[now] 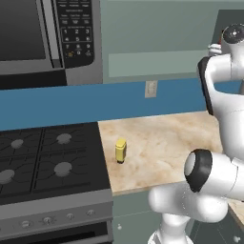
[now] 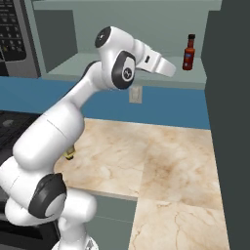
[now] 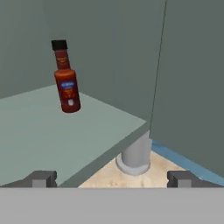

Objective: Take 2 condiments from the cabinet and move them on the counter near the stove.Make sure the condiments are lined up with each other, next to each other.

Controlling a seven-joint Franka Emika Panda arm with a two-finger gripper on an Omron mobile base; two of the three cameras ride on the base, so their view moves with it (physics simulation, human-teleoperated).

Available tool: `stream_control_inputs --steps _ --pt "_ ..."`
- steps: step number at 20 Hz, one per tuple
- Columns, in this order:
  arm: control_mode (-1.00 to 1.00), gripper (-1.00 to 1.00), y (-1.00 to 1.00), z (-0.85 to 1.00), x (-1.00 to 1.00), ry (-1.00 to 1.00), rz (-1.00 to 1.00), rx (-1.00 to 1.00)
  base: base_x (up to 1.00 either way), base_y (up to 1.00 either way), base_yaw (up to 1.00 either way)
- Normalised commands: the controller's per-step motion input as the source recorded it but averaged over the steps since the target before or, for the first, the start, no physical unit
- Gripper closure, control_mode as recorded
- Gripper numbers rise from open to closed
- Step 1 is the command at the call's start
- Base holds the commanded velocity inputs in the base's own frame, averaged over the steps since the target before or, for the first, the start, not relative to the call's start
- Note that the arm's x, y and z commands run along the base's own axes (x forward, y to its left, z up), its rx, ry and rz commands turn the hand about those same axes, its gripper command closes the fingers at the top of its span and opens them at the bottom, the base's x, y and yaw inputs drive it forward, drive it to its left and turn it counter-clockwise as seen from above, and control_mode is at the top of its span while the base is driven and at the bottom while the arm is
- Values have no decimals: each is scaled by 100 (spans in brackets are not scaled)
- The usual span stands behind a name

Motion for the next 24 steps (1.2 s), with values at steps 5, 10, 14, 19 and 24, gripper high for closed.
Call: stream_control_inputs --steps 5,10,14,19,24 --pt "-100 -100 -19 2 46 0 -4 1 0 0 0" --pt "-100 -100 -20 0 38 0 -1 0 0 0 0" --pt "-100 -100 -24 0 29 0 0 0 0 0 0" --pt "-100 -100 -25 1 28 0 -1 0 0 0 0" --pt "-100 -100 -9 0 24 0 -3 0 0 0 0"
